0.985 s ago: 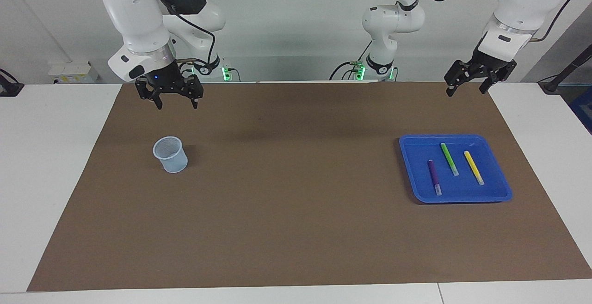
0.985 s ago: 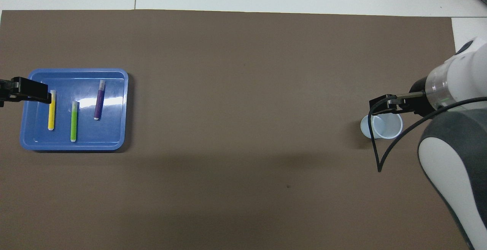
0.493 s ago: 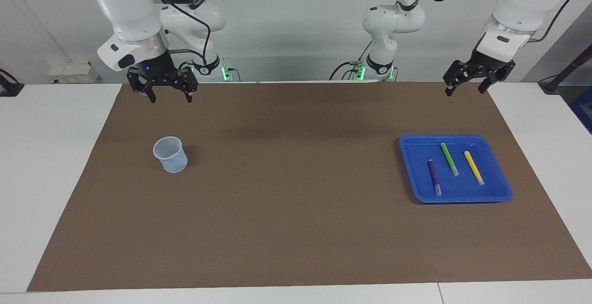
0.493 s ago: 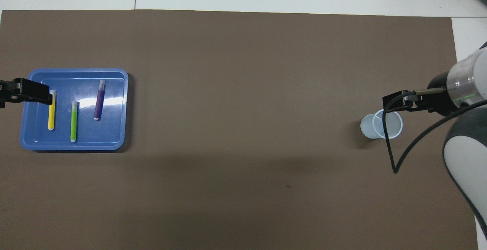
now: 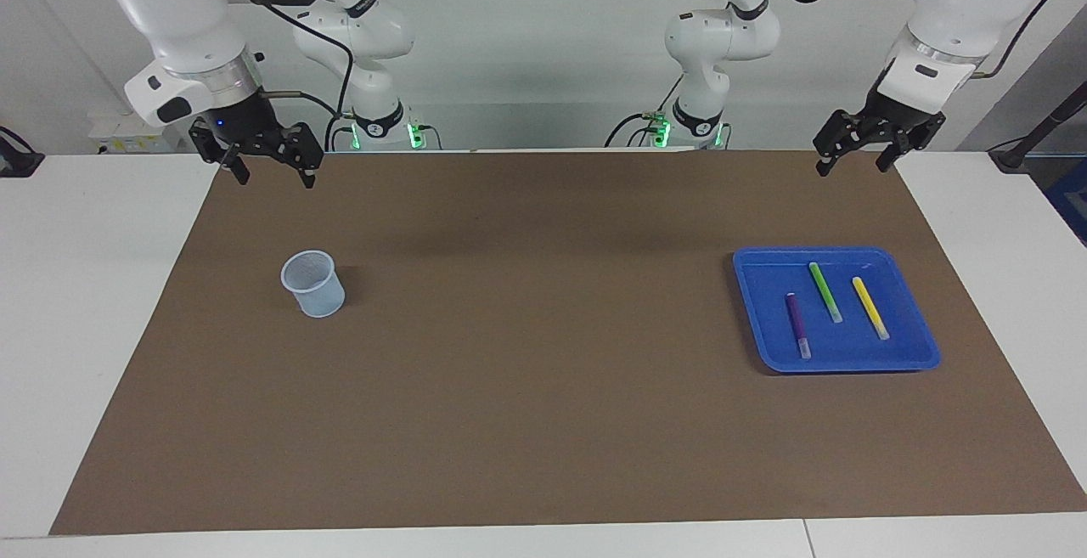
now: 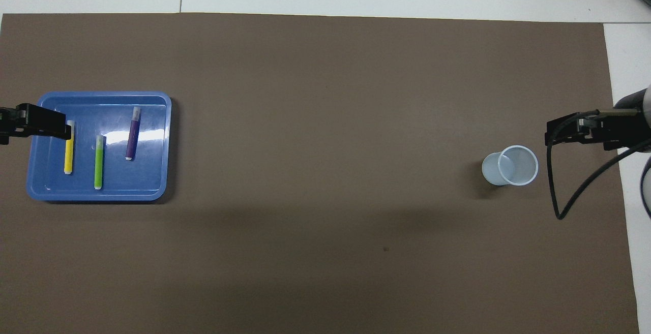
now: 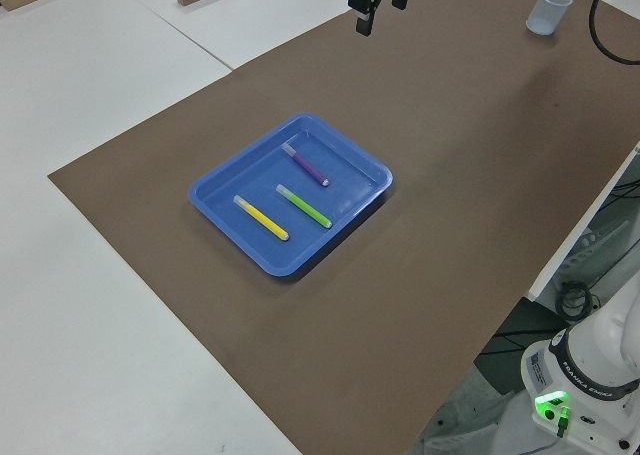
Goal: Right arm passes pens to left for tray arrangement
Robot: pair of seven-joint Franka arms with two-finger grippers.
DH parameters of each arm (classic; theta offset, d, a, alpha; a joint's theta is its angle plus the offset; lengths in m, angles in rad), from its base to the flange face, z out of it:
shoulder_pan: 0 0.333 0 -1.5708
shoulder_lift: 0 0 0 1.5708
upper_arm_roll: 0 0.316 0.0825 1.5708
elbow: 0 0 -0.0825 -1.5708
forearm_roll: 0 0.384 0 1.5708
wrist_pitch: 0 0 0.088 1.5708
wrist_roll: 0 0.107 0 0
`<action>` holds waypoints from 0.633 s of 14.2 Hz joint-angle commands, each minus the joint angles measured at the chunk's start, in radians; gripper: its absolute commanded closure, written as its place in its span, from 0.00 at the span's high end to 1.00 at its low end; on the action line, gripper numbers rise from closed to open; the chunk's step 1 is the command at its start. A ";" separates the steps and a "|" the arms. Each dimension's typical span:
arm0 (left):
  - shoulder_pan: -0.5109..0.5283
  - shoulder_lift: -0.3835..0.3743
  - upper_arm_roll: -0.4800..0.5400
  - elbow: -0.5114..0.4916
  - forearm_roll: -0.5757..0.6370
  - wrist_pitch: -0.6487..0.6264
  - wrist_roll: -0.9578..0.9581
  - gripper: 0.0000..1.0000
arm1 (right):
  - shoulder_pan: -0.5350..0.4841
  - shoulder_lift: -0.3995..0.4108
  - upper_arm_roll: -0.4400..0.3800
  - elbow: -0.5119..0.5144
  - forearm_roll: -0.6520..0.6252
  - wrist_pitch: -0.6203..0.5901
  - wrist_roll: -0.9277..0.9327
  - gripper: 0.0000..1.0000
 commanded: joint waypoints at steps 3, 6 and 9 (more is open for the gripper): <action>0.015 -0.009 -0.004 -0.004 -0.014 -0.010 0.016 1.00 | -0.006 0.009 -0.018 0.014 0.004 -0.015 -0.024 1.00; 0.015 -0.007 -0.004 -0.004 -0.014 -0.013 0.016 1.00 | -0.006 0.009 -0.031 0.014 0.004 -0.019 -0.024 1.00; 0.015 -0.007 -0.004 -0.004 -0.014 -0.013 0.016 1.00 | -0.006 0.009 -0.027 0.014 0.004 -0.021 -0.024 1.00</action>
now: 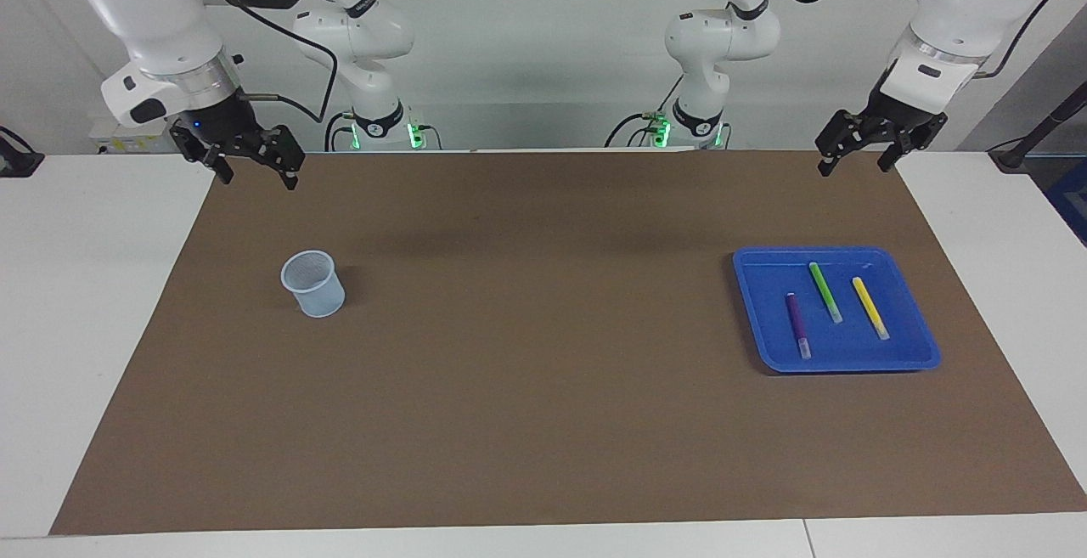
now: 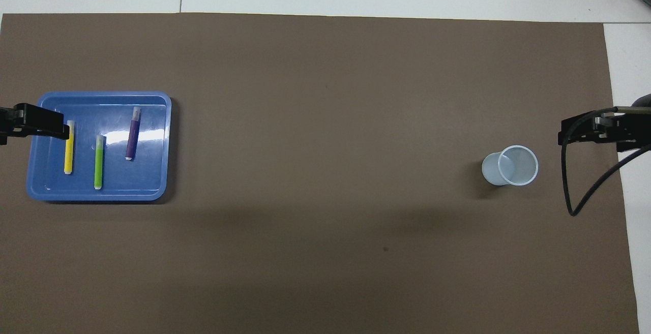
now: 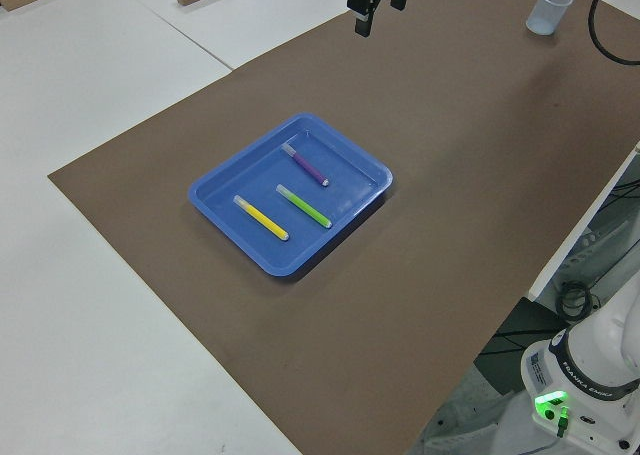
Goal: Right arm passes pens to left for tray arrangement
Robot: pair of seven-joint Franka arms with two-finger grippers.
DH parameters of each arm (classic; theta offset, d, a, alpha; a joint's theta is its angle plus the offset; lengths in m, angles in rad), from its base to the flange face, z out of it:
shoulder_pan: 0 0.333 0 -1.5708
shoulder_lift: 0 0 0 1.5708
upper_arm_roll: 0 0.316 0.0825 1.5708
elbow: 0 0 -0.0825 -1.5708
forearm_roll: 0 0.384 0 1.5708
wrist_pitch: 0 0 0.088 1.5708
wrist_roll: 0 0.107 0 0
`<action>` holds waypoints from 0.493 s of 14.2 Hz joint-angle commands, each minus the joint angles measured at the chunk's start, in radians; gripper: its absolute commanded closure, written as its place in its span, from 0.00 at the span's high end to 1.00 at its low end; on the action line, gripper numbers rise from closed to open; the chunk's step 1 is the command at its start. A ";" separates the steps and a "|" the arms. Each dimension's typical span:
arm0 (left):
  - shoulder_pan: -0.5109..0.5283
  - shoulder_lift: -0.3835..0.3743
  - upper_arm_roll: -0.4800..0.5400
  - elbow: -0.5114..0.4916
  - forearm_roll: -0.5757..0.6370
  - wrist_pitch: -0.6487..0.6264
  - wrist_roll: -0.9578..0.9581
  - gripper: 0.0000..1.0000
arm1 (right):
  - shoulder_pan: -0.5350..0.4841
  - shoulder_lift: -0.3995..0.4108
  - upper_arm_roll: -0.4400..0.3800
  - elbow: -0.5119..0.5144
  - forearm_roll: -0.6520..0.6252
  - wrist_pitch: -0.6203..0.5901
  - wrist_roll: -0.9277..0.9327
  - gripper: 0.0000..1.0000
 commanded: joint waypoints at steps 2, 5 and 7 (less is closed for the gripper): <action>0.010 -0.007 -0.004 -0.002 -0.014 -0.013 0.015 1.00 | -0.008 0.007 0.002 0.014 0.005 -0.017 -0.026 1.00; 0.010 -0.007 -0.004 -0.002 -0.014 -0.013 0.015 1.00 | -0.006 0.005 0.005 0.011 0.005 -0.019 -0.024 1.00; 0.010 -0.007 -0.004 -0.001 -0.014 -0.013 0.015 1.00 | -0.006 0.005 0.006 0.012 0.005 -0.022 -0.024 1.00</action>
